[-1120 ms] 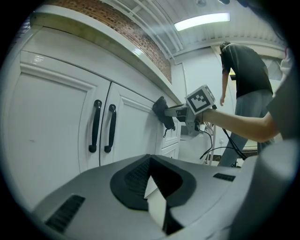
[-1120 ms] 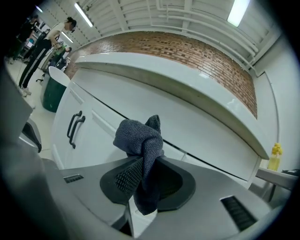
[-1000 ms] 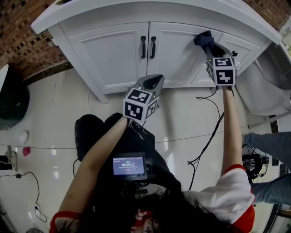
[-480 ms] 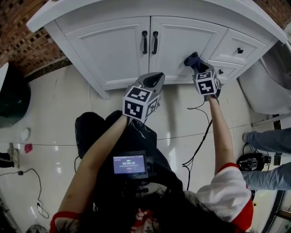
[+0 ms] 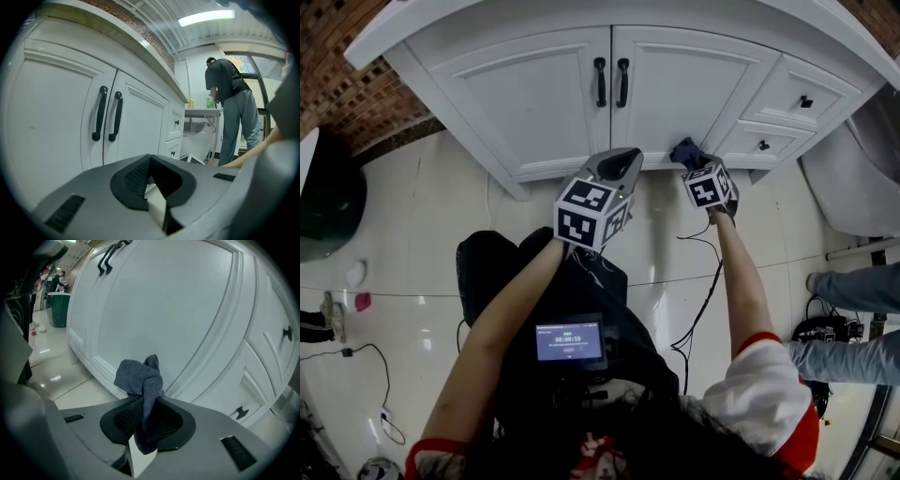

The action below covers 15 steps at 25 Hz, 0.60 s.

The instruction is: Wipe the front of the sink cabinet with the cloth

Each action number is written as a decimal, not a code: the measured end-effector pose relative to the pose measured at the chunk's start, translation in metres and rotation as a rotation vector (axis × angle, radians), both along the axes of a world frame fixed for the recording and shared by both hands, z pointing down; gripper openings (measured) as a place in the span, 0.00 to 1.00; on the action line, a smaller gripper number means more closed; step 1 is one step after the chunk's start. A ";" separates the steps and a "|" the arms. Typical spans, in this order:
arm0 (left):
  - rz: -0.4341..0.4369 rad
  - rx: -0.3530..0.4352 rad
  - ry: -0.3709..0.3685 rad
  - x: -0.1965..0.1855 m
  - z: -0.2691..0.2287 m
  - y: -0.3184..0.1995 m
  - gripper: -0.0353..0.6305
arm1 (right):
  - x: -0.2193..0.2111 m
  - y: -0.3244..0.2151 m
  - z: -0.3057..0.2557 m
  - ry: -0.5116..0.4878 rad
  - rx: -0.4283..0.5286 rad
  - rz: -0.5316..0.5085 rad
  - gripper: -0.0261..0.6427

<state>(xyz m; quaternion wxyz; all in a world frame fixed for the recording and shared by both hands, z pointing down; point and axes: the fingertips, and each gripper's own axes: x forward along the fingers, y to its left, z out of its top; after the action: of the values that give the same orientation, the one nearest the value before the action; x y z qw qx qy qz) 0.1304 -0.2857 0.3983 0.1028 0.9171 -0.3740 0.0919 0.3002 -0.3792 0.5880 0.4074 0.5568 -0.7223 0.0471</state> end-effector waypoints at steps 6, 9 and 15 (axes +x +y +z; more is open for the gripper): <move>0.007 -0.017 -0.006 0.006 0.011 -0.002 0.11 | 0.005 0.001 0.024 -0.002 -0.051 0.017 0.17; 0.016 -0.022 -0.005 0.009 0.014 -0.002 0.11 | 0.007 0.003 0.013 -0.016 -0.029 0.004 0.17; 0.022 -0.002 -0.002 0.010 0.005 -0.003 0.11 | 0.029 0.004 -0.094 -0.048 0.156 -0.009 0.17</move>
<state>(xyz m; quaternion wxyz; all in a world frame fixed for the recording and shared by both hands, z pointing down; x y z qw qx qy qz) 0.1406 -0.2884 0.4034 0.1025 0.9209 -0.3639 0.0944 0.3292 -0.3756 0.4942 0.3455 0.5823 -0.7359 0.0023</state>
